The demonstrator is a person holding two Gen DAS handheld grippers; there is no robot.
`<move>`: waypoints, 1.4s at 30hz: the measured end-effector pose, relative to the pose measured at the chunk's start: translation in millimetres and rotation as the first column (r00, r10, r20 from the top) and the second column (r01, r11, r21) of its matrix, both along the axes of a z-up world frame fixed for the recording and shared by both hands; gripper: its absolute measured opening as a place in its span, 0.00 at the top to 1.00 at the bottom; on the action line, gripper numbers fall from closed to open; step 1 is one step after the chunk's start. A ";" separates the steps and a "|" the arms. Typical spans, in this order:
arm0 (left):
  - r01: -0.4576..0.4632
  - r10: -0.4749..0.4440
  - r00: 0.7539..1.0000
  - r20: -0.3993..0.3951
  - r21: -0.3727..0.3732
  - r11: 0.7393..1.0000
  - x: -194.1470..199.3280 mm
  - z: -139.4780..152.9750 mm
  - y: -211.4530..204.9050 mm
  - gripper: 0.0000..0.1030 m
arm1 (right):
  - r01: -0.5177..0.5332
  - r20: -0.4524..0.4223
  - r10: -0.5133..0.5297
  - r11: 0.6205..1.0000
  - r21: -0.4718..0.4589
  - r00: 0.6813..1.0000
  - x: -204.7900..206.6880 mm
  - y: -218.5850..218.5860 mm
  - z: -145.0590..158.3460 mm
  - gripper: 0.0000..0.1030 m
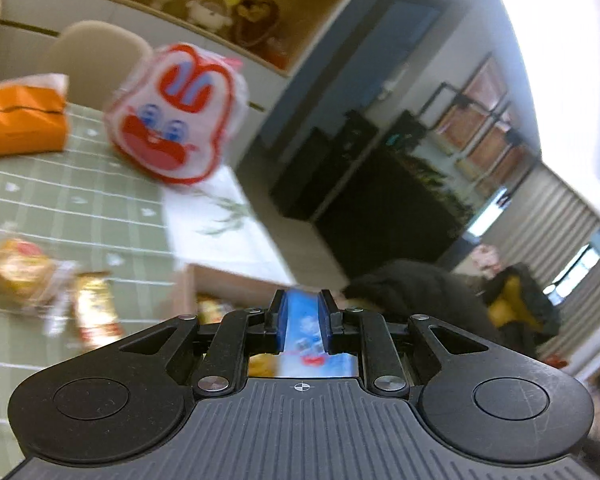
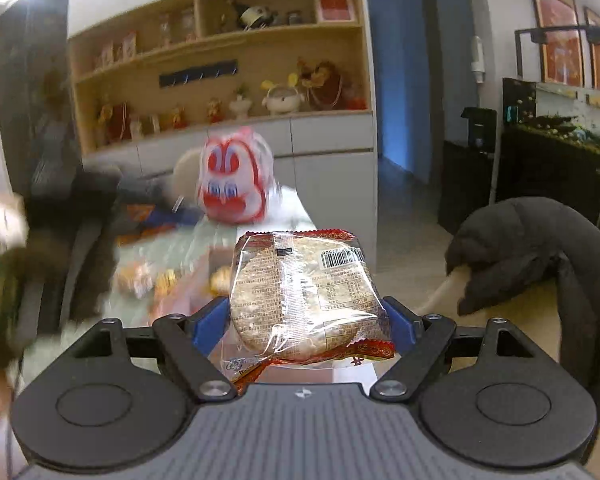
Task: Organize snacks
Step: 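Open both tools over the pink box to drop the bag and biscuit packet, then reach for and grasp the yellow cracker packet with the left tool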
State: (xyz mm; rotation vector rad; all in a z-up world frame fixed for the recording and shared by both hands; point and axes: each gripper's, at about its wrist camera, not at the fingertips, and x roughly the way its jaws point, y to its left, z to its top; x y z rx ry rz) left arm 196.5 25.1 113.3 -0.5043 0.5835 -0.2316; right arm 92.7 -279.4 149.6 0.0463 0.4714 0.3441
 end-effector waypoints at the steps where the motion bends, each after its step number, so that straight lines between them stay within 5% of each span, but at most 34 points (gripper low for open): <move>1: -0.005 0.005 1.000 -0.016 0.024 1.000 -1.7 1.3 3.6 0.81 | -0.008 -0.007 0.008 1.000 0.013 1.000 13.6 5.0 10.5 0.21; 6: 0.045 -0.042 0.998 -0.043 0.061 0.997 -39.4 2.4 21.3 0.81 | -0.026 -0.053 0.025 0.999 -0.022 0.998 88.0 53.8 37.5 0.20; 10: 0.024 -0.016 0.997 -0.071 0.109 0.994 -80.2 -16.6 49.2 0.81 | -0.011 -0.210 -0.004 0.997 -0.072 0.978 134.8 88.7 19.2 0.19; 17: -0.113 0.125 0.979 -0.162 0.077 0.991 -116.8 -74.1 127.8 0.81 | -0.058 -0.263 0.026 0.992 -0.116 0.964 120.6 136.5 -12.6 0.19; 22: -0.252 0.280 0.950 -0.138 0.187 0.949 -131.0 -84.2 165.9 0.81 | -0.159 -0.254 0.120 0.977 -0.139 0.960 110.6 198.0 -9.4 0.16; 27: -0.279 0.311 0.941 -0.134 0.212 0.937 -137.9 -81.8 188.9 0.81 | -0.274 -0.335 0.232 0.958 -0.082 0.913 125.6 277.1 -37.2 0.16; 33: -0.273 0.312 0.935 -0.169 0.221 0.936 -141.2 -86.5 196.2 0.81 | -0.255 -0.336 0.199 0.958 -0.132 0.921 178.1 358.5 -78.4 0.16; 36: -0.281 0.314 0.933 -0.173 0.191 0.940 -140.8 -84.8 201.2 0.81 | -0.205 -0.348 0.150 0.971 -0.126 0.925 207.7 368.4 -88.3 0.16; 40: -0.258 0.281 0.946 -0.159 0.153 0.954 -144.9 -78.9 199.2 0.81 | -0.204 -0.418 0.166 0.978 -0.049 0.893 227.7 358.6 -104.3 0.17; 42: -0.251 0.270 0.950 -0.158 0.133 0.959 -145.3 -78.6 198.7 0.81 | -0.227 -0.421 0.199 0.974 -0.018 0.885 217.1 350.9 -102.1 0.27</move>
